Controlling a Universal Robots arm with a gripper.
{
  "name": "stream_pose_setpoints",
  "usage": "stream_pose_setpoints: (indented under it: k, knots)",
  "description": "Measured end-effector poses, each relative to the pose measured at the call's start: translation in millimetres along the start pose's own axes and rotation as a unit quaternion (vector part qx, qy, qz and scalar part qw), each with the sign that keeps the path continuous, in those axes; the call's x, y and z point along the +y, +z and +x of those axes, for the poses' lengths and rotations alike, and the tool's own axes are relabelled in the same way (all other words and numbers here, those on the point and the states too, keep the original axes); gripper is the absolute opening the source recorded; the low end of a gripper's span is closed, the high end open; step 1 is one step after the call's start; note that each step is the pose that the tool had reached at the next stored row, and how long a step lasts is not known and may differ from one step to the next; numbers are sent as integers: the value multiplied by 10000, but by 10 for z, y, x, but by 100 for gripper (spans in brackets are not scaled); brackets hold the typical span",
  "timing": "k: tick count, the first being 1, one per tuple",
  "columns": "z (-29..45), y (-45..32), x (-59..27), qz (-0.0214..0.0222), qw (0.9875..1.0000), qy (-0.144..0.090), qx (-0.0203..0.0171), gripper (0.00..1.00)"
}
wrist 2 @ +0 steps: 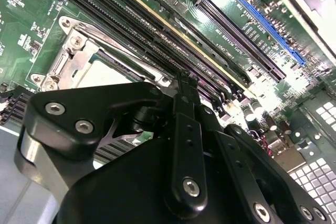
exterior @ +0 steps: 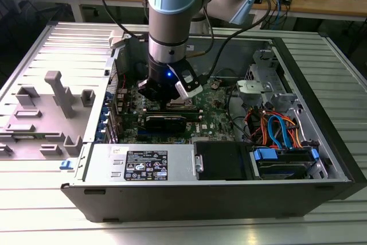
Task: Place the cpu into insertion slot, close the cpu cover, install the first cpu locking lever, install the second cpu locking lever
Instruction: 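Install the second cpu locking lever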
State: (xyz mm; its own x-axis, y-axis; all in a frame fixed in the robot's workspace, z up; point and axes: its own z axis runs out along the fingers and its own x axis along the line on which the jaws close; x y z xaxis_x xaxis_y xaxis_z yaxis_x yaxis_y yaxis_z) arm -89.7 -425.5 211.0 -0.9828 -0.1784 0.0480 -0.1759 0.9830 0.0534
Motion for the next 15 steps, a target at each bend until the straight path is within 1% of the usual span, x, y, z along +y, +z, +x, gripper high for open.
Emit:
stream_pose_setpoints:
  k: [6,11,15]
  knots:
    - [14,16,29,-2,10000,0,0,11]
    - [10,21,67,-4,10000,0,0,11]
    - [11,24,77,-15,10000,-1,-3,11]
